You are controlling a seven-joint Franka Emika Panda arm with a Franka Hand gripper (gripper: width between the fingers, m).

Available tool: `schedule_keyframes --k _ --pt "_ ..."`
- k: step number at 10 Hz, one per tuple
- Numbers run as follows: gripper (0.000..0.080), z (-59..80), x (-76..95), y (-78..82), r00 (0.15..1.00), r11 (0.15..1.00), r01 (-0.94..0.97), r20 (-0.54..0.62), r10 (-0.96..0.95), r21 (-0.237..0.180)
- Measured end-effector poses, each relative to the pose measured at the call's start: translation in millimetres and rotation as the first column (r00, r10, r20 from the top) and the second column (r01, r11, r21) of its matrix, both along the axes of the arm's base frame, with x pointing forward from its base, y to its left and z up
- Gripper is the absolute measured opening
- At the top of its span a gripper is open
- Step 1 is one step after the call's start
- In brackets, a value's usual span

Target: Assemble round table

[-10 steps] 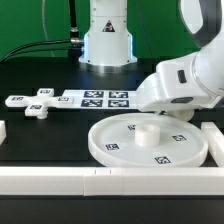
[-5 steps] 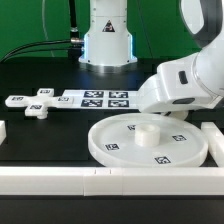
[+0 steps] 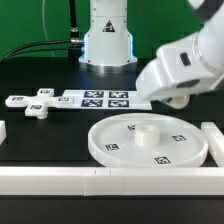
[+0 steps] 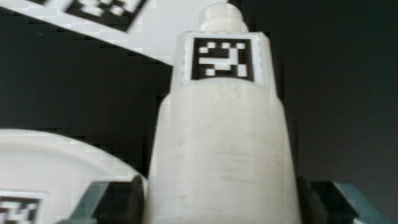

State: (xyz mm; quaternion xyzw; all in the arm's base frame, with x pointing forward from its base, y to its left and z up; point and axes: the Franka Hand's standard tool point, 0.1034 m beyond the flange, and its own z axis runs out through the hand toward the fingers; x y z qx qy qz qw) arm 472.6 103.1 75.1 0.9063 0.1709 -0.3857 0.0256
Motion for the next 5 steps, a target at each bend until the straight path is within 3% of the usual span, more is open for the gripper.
schedule_keyframes --k 2,3,5 --pt "0.0407 16.4 25.7 -5.1 0.991 0.982 -0.116 0.084 0.104 0.148" --pt "0.0407 15.1 19.7 -5.8 0.994 0.988 -0.091 0.075 0.082 0.124" --pt "0.0407 10.7 26.5 -6.1 0.99 0.985 -0.101 0.112 0.086 0.136"
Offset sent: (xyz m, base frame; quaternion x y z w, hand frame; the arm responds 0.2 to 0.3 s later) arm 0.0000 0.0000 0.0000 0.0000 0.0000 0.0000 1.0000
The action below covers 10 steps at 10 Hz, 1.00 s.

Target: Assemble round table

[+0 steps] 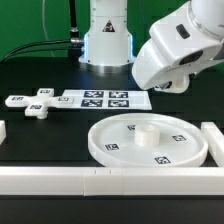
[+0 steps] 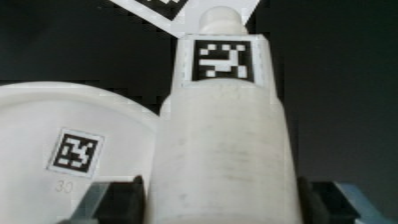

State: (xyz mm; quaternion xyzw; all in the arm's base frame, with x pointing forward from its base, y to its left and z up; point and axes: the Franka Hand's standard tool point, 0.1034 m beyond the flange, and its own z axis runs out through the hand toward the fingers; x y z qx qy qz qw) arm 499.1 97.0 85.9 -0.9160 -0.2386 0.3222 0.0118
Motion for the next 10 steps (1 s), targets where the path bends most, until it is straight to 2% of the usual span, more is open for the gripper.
schedule_keyframes --k 1,2,3,4,5,7,10 --pt "0.0407 -5.2 4.5 -3.8 0.999 0.999 -0.031 0.013 0.031 0.033" --pt "0.0409 2.3 19.6 -8.7 0.996 0.997 -0.048 0.072 0.044 0.064" --pt "0.0409 18.3 33.2 -14.0 0.986 0.995 -0.061 0.159 0.047 0.084" --pt "0.0409 31.2 39.3 -17.9 0.98 0.993 -0.069 0.193 0.05 0.092" --pt "0.0409 35.9 52.1 -18.5 0.963 0.992 -0.071 0.265 0.041 0.102" --pt "0.0409 30.5 54.1 -22.0 0.931 0.989 -0.061 0.366 0.008 0.133" --pt "0.0409 31.5 73.0 -35.0 0.851 0.979 -0.093 0.524 -0.018 0.183"
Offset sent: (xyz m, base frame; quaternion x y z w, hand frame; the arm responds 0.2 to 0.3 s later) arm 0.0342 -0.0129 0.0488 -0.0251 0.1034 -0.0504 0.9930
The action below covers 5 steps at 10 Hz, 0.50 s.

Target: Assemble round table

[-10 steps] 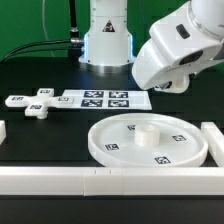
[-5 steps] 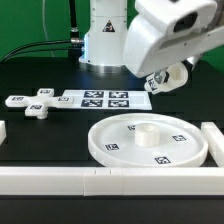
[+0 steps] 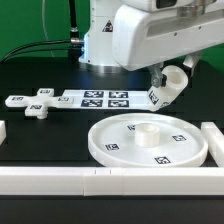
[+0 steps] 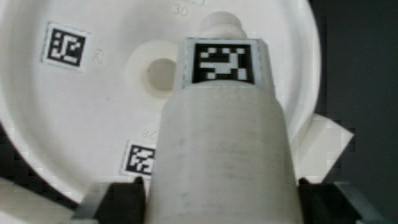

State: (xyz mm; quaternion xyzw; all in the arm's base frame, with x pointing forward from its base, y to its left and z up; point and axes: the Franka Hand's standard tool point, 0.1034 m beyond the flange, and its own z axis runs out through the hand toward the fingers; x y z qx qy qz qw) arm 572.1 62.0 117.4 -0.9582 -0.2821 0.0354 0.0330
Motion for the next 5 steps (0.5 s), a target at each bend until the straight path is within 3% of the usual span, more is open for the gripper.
schedule_keyframes --k 3,5 --pt "0.0409 16.7 9.4 -15.8 0.983 0.997 0.062 0.169 -0.07 0.053" --pt "0.0409 14.4 14.4 -26.3 0.955 0.996 0.051 0.29 -0.068 0.069"
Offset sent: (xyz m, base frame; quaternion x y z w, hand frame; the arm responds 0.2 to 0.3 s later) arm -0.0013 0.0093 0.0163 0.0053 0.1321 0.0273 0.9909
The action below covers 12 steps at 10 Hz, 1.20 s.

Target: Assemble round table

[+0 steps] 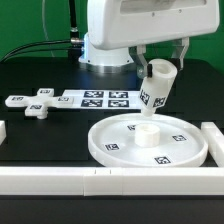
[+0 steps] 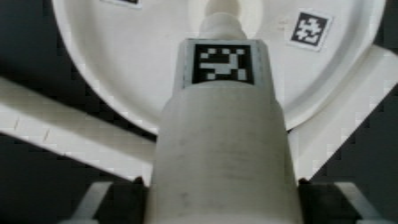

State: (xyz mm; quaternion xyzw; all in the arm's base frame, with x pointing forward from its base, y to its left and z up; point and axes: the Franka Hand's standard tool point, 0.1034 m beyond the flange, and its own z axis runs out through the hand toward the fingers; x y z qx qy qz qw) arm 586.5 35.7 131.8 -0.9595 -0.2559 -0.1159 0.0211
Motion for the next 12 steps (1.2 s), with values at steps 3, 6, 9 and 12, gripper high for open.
schedule_keyframes --k 3,6,9,12 --pt "0.0409 -6.4 -7.8 -39.6 0.981 0.999 0.012 0.196 -0.003 -0.046" --pt "0.0409 -8.8 -30.7 -38.1 0.981 0.998 0.053 0.188 -0.047 -0.03" --pt "0.0409 -10.6 -37.1 -29.8 0.987 0.994 0.107 0.118 -0.108 0.013" --pt "0.0409 -11.7 -47.1 -17.5 0.977 0.98 0.191 0.091 -0.194 0.049"
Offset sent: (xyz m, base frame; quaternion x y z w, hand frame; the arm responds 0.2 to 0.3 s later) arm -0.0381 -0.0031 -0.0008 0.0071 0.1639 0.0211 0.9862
